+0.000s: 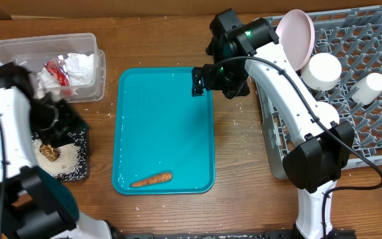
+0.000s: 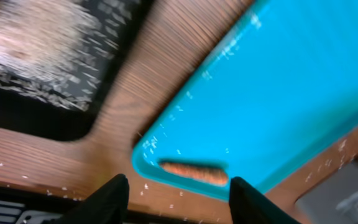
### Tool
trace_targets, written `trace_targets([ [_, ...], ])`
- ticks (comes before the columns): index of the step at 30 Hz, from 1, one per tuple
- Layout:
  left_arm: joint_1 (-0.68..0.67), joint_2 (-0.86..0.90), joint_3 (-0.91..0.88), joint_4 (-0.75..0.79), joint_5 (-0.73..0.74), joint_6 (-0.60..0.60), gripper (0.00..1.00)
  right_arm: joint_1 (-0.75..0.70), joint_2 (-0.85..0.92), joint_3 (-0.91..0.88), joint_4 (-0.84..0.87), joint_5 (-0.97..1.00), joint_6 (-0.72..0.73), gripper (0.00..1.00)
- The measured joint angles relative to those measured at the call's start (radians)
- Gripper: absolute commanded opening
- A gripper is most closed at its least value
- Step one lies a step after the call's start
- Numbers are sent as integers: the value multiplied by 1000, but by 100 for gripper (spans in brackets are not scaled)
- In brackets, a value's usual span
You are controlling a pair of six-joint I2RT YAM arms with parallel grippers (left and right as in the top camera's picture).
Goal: Sort waste into correct bins and load items into the dishwasher
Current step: 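Carry the scrap left and drop it onto the black rice tray, then move the left gripper back to the carrot on the teal tray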
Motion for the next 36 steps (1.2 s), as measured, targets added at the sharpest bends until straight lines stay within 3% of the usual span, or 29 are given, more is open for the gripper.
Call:
trace_targets([
  [9,-260,-18,-135,-34,-25,-46,54,0,0,0,-2,0,0,100],
  [17,-404,-18,-362,111,-7,-300,55,0,0,0,-7,0,0,100],
  [25,-481,-18,-448,245,16,-601,59,0,0,0,-14,0,1,100],
  [27,-504,-18,-449,245,15,-675,62,0,0,0,-20,0,1,100],
  [30,-556,-18,-451,247,-5,-806,89,0,0,0,-30,0,0,100],
  [32,-592,-18,-455,253,-21,-895,100,0,0,0,-37,0,0,100],
  [36,-663,-18,-460,267,-43,-1076,100,0,0,0,-51,1,0,100],
])
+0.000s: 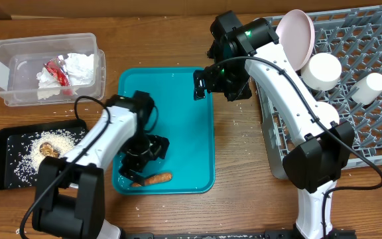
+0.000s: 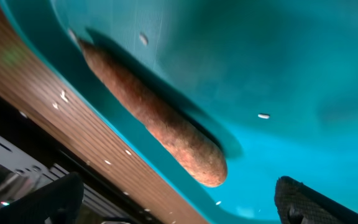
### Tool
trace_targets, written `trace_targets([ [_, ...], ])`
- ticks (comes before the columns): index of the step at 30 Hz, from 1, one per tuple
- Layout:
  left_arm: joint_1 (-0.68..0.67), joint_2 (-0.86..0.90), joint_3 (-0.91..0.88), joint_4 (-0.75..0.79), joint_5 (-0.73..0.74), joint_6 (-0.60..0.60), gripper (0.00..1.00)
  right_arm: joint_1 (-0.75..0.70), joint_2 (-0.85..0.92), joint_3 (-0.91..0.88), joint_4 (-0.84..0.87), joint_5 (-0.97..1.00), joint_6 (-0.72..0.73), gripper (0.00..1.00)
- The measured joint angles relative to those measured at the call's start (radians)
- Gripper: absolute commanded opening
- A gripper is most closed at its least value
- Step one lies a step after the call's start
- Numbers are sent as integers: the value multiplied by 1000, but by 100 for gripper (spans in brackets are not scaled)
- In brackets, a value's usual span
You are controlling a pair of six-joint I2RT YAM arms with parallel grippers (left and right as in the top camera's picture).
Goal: Sort waste into correct bins and load items into the dishwasher
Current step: 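Move the left gripper back to the carrot on the teal tray, then grasp the orange carrot with the left gripper and lift it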
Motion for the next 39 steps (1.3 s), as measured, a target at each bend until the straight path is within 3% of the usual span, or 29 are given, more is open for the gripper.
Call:
trace_targets([
  [7,-112,0,-1,80,-61,-200,100,0,0,0,-19,0,0,100],
  [14,-119,0,-9,134,-95,-326,100,0,0,0,-42,28,-1,100],
  [26,-119,-9,-142,274,-63,-390,100,0,0,0,-56,69,-1,100],
  [39,-120,-50,-220,528,-80,-396,97,0,0,0,-63,70,-1,100],
])
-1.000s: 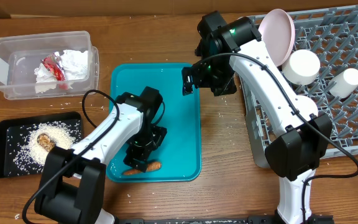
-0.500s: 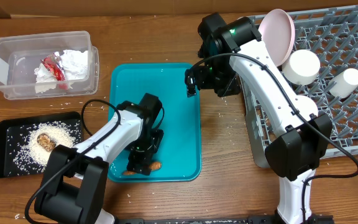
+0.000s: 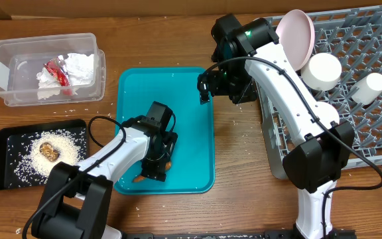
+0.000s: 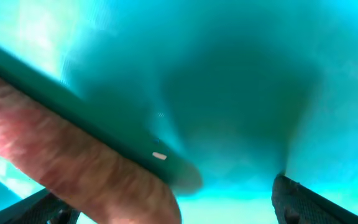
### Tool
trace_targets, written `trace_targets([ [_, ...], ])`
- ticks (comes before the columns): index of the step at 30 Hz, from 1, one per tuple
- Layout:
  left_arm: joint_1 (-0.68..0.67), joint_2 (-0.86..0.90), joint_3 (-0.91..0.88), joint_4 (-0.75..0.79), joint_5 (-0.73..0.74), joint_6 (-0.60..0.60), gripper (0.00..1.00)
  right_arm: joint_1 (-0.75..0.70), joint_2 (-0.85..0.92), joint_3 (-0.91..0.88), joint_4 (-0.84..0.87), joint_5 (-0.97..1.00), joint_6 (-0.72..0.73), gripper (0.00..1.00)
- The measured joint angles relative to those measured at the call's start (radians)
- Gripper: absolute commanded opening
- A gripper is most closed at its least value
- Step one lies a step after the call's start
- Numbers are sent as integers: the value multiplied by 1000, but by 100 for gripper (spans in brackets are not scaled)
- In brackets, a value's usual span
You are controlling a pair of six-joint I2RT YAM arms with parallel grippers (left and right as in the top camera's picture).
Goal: Sort waste into correct bins and load items into the dishwasher
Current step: 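Grasp the orange carrot with the left gripper and lift it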
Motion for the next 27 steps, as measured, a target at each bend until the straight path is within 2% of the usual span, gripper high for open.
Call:
trace_targets([
  [7,0,-10,0,21,-53,37,96,0,0,0,0,0,0,100],
  [15,48,-10,-2,-30,-134,13,95,0,0,0,-8,1,0,100],
  [19,55,-10,-2,-19,-149,10,82,0,0,0,-8,0,0,100],
  [22,55,-11,-2,-10,-152,5,79,0,0,0,-8,1,0,100],
  [23,55,-11,-2,-8,-154,2,74,0,0,0,-8,0,0,100],
  [24,55,-11,-2,-5,-154,1,63,0,0,0,-8,0,0,100],
  [26,55,-12,-2,3,-158,-8,54,0,0,0,-8,0,0,100],
  [27,55,-12,-2,8,-160,-10,52,0,0,0,-8,1,0,100],
])
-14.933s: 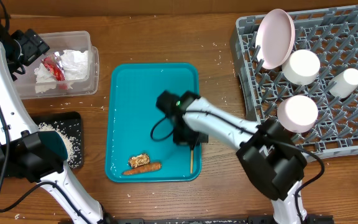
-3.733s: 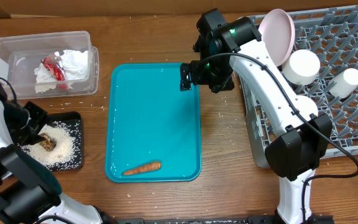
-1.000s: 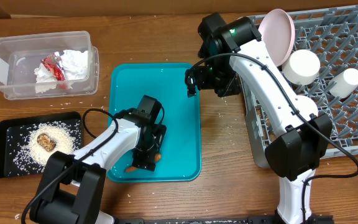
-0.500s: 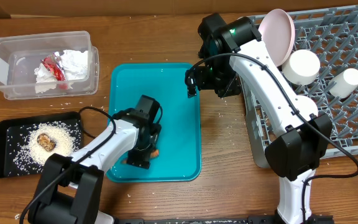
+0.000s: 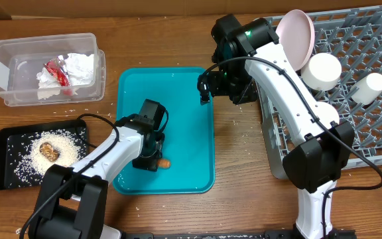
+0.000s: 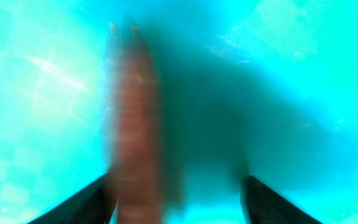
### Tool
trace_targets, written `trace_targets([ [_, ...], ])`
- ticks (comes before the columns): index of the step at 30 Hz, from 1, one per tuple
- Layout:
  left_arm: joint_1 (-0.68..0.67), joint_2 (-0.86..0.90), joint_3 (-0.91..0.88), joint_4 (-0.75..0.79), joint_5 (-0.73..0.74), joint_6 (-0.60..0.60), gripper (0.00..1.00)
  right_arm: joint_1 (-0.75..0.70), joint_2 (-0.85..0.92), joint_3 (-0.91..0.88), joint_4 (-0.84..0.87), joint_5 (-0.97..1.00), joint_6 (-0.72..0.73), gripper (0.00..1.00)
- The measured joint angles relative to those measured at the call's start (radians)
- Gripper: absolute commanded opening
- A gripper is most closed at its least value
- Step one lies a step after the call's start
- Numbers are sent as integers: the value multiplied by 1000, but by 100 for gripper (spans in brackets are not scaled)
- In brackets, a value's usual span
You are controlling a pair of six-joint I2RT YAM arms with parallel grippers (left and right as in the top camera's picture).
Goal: Sort waste into correct bins and load items into the dishwasher
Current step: 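Grasp the orange carrot with the left gripper and lift it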
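An orange carrot (image 6: 135, 124) lies on the teal tray (image 5: 178, 99); only its tip (image 5: 165, 162) shows in the overhead view. My left gripper (image 5: 152, 161) is down over it, open. In the blurred left wrist view the carrot sits between the fingers of that gripper (image 6: 176, 205), against the left finger (image 6: 95, 199), with a gap to the right one. My right gripper (image 5: 204, 87) hangs over the tray's far right edge; its jaws cannot be made out.
A clear bin (image 5: 18, 66) with crumpled waste stands at the far left. A black tray (image 5: 2, 136) with rice and a food scrap is in front of it. The grey dish rack (image 5: 377, 133) on the right holds a pink plate (image 5: 296, 36) and two white cups (image 5: 323, 70).
The left gripper's fingers stand closer together around the carrot. The carrot's tip now shows a little farther from the tray's near edge. The right arm has barely moved.
My left gripper was first over the black rice tray, with the carrot lying near the teal tray's front edge. Then it was over the tray, just above the carrot. Then it was low over the carrot with fingers wide, and now they are narrower around it.
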Motion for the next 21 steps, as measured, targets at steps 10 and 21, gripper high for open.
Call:
trace_targets([
  [10,0,0,0,21,-2,15,41,0,0,0,2,0,0,100],
  [21,20,35,72,-94,-2,106,15,0,0,0,5,0,0,100],
])
